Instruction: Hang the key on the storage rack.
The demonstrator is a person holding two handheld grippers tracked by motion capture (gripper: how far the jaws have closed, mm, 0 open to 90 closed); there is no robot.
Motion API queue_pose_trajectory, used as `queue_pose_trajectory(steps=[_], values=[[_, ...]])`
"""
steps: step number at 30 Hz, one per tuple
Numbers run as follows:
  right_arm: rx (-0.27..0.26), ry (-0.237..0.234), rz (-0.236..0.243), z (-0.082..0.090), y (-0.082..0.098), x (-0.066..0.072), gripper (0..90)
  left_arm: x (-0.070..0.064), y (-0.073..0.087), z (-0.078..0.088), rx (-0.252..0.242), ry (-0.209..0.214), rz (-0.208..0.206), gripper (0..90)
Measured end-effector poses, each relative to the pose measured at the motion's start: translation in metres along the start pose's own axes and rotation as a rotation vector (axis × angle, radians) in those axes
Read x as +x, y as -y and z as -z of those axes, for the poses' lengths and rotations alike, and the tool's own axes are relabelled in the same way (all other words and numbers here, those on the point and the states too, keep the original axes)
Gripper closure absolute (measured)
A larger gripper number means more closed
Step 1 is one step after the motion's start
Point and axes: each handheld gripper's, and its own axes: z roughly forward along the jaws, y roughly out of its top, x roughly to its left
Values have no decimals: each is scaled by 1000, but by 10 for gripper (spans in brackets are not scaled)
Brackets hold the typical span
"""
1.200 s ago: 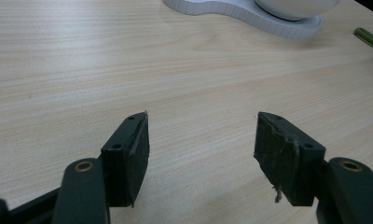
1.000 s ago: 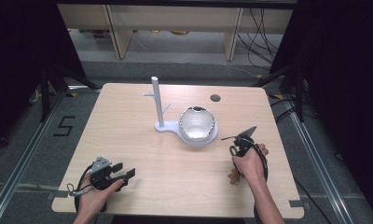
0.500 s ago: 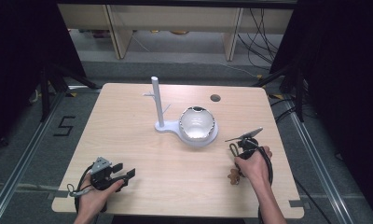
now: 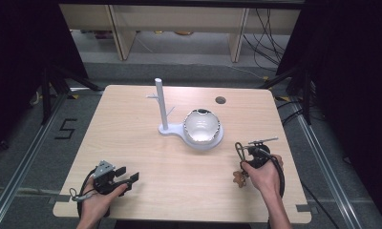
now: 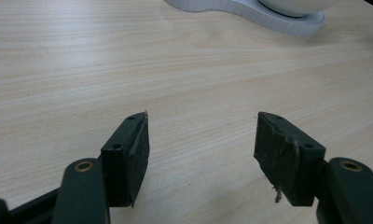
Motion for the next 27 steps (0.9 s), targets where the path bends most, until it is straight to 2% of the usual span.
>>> queue_pose_trajectory(steps=[3, 5, 7, 8, 9, 10, 11, 13, 14, 15, 16, 17, 18, 19, 20, 21, 24, 25, 27], values=[[-38, -29, -19, 5, 5, 1, 685, -1, -1, 0, 3, -8, -16, 350], [-63, -30, -13, 8, 9, -1, 685, -1, -1, -2, -7, 0, -18, 349], [-102, -62, -15, 8, 13, -3, 686, 0, -2, -3, -14, 4, -29, 348], [-133, -65, 14, 7, 14, -5, 686, 0, -2, -2, -11, -4, -34, 348], [-128, -68, 2, 8, 15, -5, 685, -1, -2, -3, -15, -8, -33, 348], [-160, -79, 8, 9, 18, -6, 685, -1, -2, -3, -17, -8, -36, 345], [-160, -79, 8, 9, 18, -6, 685, 0, -2, -3, -17, -8, -39, 345], [-198, -106, 14, 10, 21, -7, 686, 0, -1, -2, -19, -10, -36, 343], [-222, -109, -4, 10, 21, -5, 686, 0, -1, -1, -18, -9, -37, 343], [-225, -121, 2, 11, 22, -5, 686, 0, -1, -2, -29, 4, -30, 342], [-229, -131, -17, 13, 23, -3, 686, 0, -2, 0, -28, -9, -41, 342], [-276, -146, 12, 9, 24, -4, 686, 0, -2, 0, -39, -1, -49, 342], [-292, -162, 33, 10, 25, -4, 686, 0, -2, 1, -42, -6, -56, 342], [-300, -150, 37, 10, 26, -2, 686, 0, -1, 2, -48, 4, -53, 341], [-318, -174, 44, 10, 28, 0, 686, 0, -1, 2, -49, 8, -44, 342], [-335, -167, 48, 9, 29, 1, 686, 0, -1, 3, -48, 0, -61, 341], [-387, -190, 60, 8, 33, 6, 686, -1, -1, 6, -58, 7, -60, 340], [-391, -190, 62, 8, 34, 8, 686, 0, -2, 7, -61, 6, -77, 340], [-416, -204, 68, 8, 36, 10, 686, -1, -2, 8, -67, 7, -68, 339]])
